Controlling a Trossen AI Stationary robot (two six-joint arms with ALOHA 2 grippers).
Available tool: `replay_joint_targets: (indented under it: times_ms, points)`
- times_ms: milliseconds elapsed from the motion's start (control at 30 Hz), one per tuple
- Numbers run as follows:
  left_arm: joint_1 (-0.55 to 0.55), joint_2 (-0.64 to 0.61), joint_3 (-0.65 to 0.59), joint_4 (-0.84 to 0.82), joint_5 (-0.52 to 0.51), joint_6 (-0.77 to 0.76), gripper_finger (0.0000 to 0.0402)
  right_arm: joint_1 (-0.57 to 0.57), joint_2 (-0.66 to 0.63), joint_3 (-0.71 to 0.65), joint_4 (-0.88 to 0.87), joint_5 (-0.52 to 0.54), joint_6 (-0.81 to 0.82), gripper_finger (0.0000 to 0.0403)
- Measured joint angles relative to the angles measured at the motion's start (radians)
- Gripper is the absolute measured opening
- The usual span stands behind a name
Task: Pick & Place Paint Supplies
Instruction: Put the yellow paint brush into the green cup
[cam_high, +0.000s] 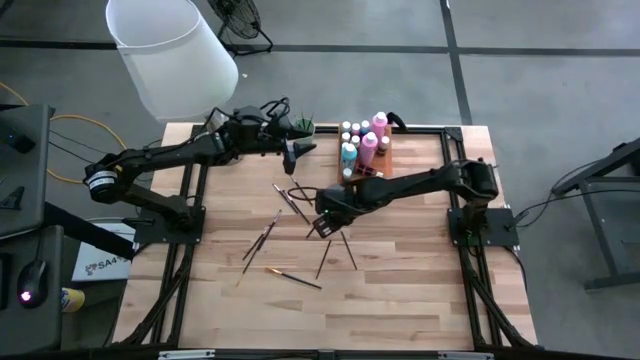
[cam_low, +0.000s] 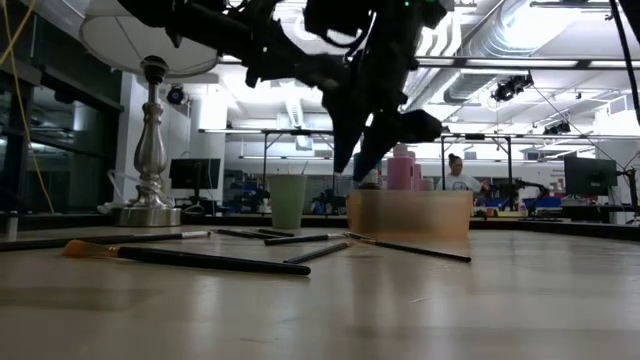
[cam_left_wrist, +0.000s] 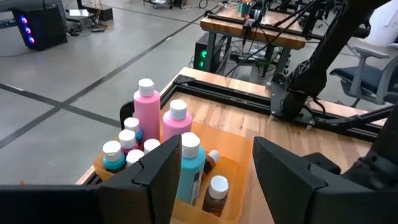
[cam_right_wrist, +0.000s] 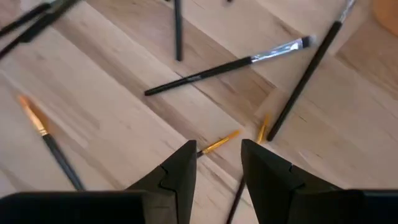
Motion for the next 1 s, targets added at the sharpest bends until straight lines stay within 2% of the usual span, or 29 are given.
replay_joint_targets:
  times_ms: [500,733,1000]
  points:
    - [0.001,0.000,0.000,-0.009,0.000,0.000,0.0196,-0.017,0.126,0.000,-0.017,0.012,-0.019,0.0120]
    - [0.002,0.000,0.000,-0.009,0.000,0.000,0.0196,-0.028,0.128,0.000,-0.021,0.058,-0.031,0.0120]
    - [0.001,0.000,0.000,-0.010,-0.001,0.000,0.0196,-0.045,0.128,0.000,-0.021,0.038,-0.029,0.0120]
